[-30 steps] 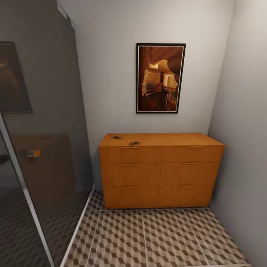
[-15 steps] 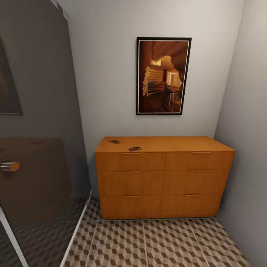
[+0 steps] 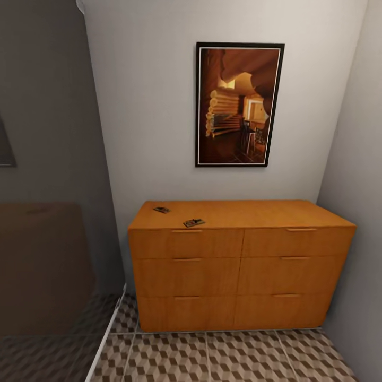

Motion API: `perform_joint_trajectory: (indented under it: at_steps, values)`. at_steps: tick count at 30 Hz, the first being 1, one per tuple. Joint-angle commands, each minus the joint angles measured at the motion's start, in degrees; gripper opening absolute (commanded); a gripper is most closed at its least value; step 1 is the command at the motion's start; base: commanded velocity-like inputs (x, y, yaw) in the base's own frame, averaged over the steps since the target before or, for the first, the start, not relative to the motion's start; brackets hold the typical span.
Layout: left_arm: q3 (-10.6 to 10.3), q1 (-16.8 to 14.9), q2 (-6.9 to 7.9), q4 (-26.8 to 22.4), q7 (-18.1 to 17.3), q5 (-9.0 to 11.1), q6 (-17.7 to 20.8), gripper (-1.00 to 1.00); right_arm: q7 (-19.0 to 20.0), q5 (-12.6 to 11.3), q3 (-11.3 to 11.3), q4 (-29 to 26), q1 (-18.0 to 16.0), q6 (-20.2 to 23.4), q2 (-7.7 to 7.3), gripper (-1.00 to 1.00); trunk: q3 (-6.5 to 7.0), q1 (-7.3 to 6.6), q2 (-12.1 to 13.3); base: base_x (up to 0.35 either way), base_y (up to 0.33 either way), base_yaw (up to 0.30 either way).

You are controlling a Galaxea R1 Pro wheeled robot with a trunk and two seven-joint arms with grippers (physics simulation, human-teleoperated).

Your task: Take the four mousetraps from the cabinet in the bathroom and place them on the bathroom floor. Make sure all four end up on the same floor surface, and ensure that at least two of them are either under or directly next to the same bathroom sink.

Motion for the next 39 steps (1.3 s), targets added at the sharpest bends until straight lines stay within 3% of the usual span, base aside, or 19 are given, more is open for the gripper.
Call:
perform_joint_trajectory:
  at_steps: [1, 10, 39]
  values:
    - [-0.5, 0.0, -0.02, 0.1, 0.2, 0.5, -0.2, 1.0, -0.3, 0.6, -0.5, 0.2, -0.1, -0.2, -0.01, 1.0, -0.06, 0.03, 0.0, 0.323, 0.0, 0.0]
    - [-0.5, 0.0, -0.02, 0.0, 0.2, 0.5, -0.3, 1.0, -0.3, 0.6, -0.5, 0.2, -0.1, -0.2, -0.01, 1.0, -0.06, 0.03, 0.0, 0.263, 0.0, 0.0]
    - [-0.5, 0.0, -0.02, 0.0, 0.2, 0.5, -0.3, 1.0, -0.3, 0.6, -0.5, 0.2, -0.1, -0.5, -0.08, 1.0, -0.06, 0.03, 0.0, 0.011, 0.0, 0.0]
